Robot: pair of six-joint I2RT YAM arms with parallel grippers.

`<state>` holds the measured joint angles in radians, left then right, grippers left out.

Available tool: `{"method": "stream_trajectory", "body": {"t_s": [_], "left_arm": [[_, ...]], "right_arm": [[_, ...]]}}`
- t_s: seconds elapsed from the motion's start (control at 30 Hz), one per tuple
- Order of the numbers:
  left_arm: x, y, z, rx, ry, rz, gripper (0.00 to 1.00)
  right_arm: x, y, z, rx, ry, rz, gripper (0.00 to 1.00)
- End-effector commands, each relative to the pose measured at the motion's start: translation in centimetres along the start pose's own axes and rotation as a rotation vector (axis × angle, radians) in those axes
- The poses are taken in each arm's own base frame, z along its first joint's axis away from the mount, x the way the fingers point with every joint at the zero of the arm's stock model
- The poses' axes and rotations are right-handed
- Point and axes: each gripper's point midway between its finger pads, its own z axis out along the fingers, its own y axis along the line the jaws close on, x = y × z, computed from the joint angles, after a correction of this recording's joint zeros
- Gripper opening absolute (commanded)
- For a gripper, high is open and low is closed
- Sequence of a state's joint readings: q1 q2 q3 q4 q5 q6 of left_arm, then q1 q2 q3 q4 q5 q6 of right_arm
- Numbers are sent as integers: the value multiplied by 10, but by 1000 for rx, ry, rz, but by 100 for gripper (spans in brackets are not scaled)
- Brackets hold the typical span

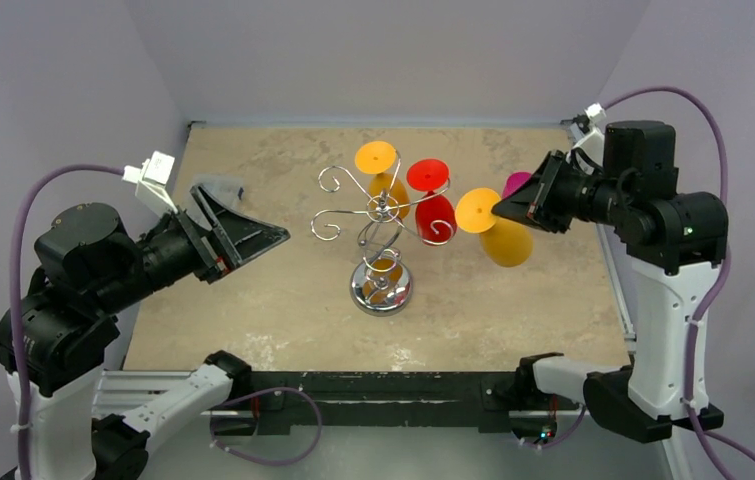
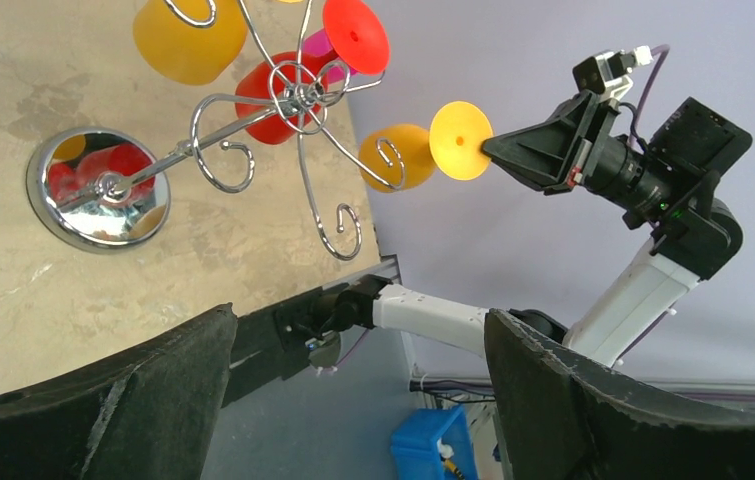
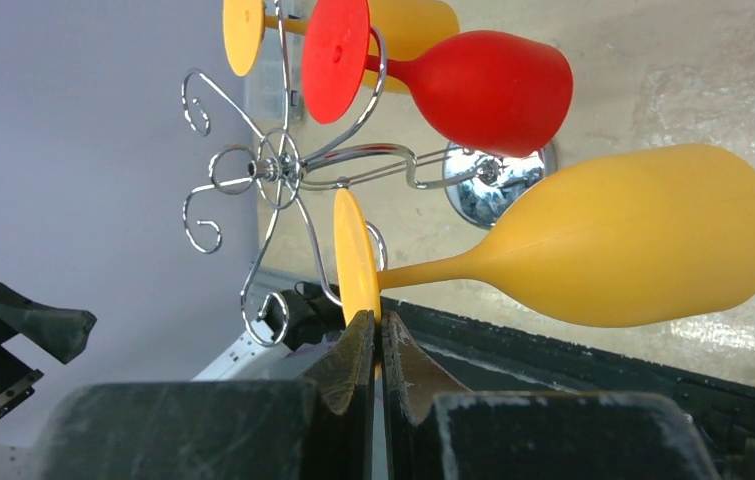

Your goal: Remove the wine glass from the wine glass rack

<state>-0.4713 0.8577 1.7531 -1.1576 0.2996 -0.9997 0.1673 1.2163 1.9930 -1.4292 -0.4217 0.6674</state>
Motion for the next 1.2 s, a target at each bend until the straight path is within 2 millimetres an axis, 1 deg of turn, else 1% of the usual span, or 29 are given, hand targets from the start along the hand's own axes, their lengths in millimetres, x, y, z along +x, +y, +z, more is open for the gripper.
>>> {"method": "stream_trajectory", "body": {"t_s": [0.0,0.1,0.33,0.4,0.53,0.6,0.77,0.9,1.0,1.1,1.17], "left_arm": [[-2,-2,-6,5,-11,39,91],[-2,-4,-6,9,-6,40,91],[-6,-12,-7,21,1,70,92],[-7,-17,-8,31,-1,80,92],[-9,-23,-10,47,2,96,93],[-10,-25,-11,53,-1,102,93],[-11,-29,-14,70,-5,112,93],[-10,-31,-17,80,-9,123,93],[-11,-34,-17,97,-9,135,93],[-13,-46,-18,157,-20,164,93],[-16,-58,-20,213,-33,186,93]], "right_arm": [[0,1,-24,27,-54,-28,0],[-2,9,-37,10,-83,-35,0],[-13,36,-72,-76,-212,-49,0],[-19,45,-83,-115,-274,-54,0],[-34,70,-108,-223,-417,-81,0],[-42,78,-122,-264,-496,-85,0],[-59,94,-144,-351,-640,-86,0],[-69,105,-158,-406,-716,-78,0],[-73,111,-161,-447,-733,-60,0],[-74,121,-161,-522,-728,-22,0],[-75,128,-158,-585,-707,17,0]]}}
